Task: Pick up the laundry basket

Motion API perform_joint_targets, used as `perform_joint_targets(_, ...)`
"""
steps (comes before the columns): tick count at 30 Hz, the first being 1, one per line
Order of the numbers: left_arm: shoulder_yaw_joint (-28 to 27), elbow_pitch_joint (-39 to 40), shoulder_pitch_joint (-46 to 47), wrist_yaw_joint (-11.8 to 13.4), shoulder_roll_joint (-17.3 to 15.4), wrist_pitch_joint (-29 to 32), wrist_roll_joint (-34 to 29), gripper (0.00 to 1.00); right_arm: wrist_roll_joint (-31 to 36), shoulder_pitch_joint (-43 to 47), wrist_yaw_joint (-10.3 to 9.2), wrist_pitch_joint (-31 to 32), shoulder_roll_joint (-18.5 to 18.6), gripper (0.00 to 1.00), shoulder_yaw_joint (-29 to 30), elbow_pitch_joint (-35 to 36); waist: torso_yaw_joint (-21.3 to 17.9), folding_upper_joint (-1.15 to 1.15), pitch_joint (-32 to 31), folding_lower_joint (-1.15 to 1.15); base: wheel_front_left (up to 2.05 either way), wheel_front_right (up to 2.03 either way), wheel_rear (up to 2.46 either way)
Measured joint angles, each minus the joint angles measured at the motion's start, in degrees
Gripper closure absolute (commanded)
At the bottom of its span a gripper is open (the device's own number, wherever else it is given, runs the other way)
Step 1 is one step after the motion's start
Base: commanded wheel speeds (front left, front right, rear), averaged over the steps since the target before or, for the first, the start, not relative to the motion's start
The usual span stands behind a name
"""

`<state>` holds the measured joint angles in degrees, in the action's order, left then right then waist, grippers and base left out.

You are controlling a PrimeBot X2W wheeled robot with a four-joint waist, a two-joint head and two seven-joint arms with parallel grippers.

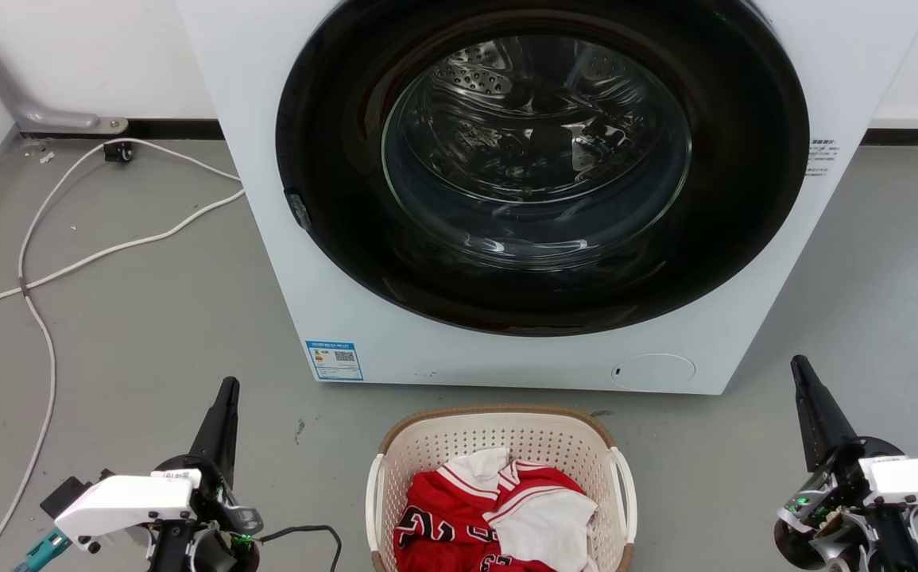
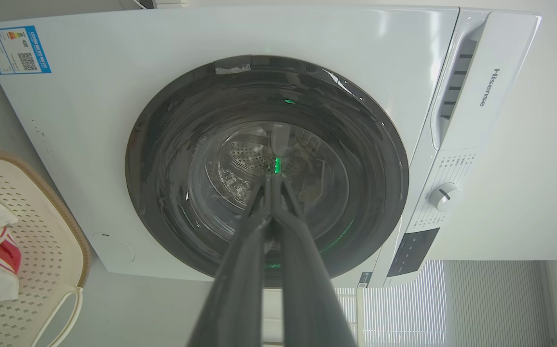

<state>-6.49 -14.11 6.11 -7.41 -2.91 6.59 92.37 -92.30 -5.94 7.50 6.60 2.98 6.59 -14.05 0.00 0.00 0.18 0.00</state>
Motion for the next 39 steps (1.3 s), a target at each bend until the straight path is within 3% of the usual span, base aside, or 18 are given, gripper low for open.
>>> perform_joint_targets(39,0.0,0.0,0.0,-0.01,0.0,0.0,0.0,1.0,0.0,0.0,0.0,0.0,0.0,1.0,0.0,0.0,0.0,0.0,0.0,0.0,0.0,0.0,0.0)
